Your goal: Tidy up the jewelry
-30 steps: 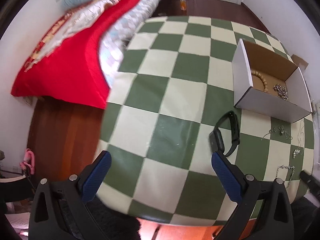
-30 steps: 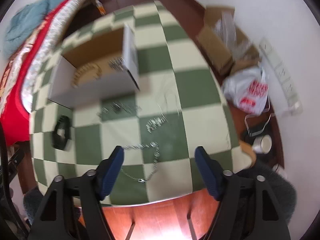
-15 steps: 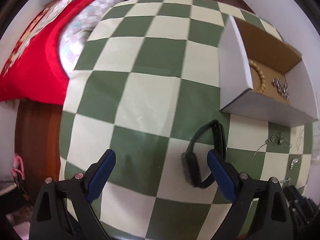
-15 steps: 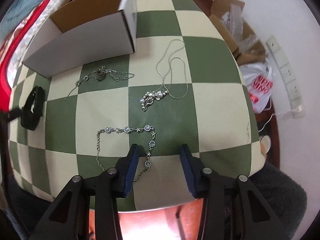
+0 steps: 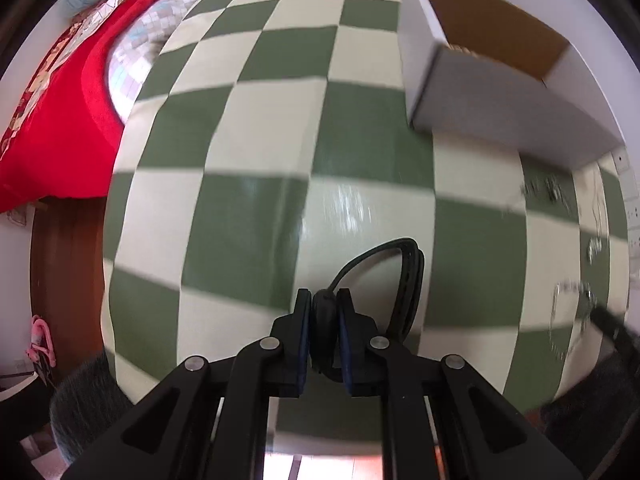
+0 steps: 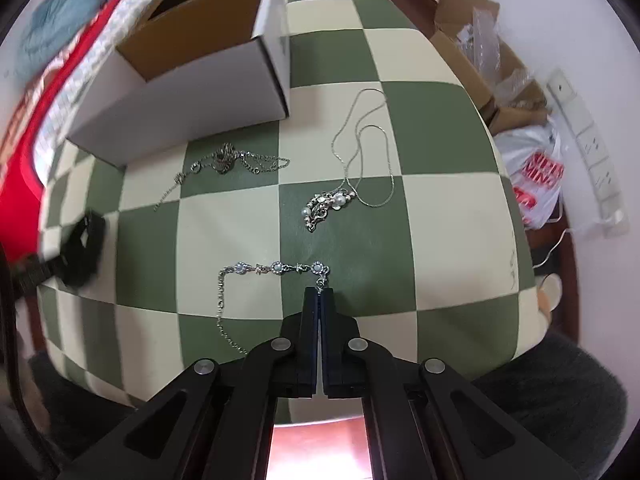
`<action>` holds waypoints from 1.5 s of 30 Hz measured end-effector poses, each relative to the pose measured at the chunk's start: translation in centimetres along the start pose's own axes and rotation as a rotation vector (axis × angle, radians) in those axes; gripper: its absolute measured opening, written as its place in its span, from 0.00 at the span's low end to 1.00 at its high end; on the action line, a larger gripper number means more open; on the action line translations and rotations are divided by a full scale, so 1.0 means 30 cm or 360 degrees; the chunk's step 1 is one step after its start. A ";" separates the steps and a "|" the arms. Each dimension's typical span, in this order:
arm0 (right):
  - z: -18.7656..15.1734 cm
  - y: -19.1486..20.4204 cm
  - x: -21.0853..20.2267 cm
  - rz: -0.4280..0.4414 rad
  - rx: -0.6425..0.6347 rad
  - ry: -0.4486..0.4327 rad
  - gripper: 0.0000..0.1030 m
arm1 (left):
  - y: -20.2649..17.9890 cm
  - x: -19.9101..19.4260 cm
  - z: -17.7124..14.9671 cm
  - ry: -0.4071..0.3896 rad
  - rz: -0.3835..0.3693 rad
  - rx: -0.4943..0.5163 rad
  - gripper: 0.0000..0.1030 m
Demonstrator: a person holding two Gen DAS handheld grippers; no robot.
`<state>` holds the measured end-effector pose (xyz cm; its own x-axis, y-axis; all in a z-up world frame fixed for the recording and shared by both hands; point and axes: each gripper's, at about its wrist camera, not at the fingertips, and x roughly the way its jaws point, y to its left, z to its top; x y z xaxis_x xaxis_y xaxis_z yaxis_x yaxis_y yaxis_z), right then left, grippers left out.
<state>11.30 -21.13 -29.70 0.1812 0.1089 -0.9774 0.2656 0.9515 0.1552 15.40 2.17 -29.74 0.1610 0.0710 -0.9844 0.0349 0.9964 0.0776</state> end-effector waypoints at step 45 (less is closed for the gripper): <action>0.171 -0.026 -0.185 0.0228 0.0055 -0.0007 0.38 | -0.141 -0.303 0.105 -0.0233 -0.0114 0.0036 0.09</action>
<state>14.95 -23.95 -23.66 0.2238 0.2413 -0.9443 0.2689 0.9160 0.2978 16.90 -2.83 -20.62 0.2992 -0.0097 -0.9542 0.0737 0.9972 0.0130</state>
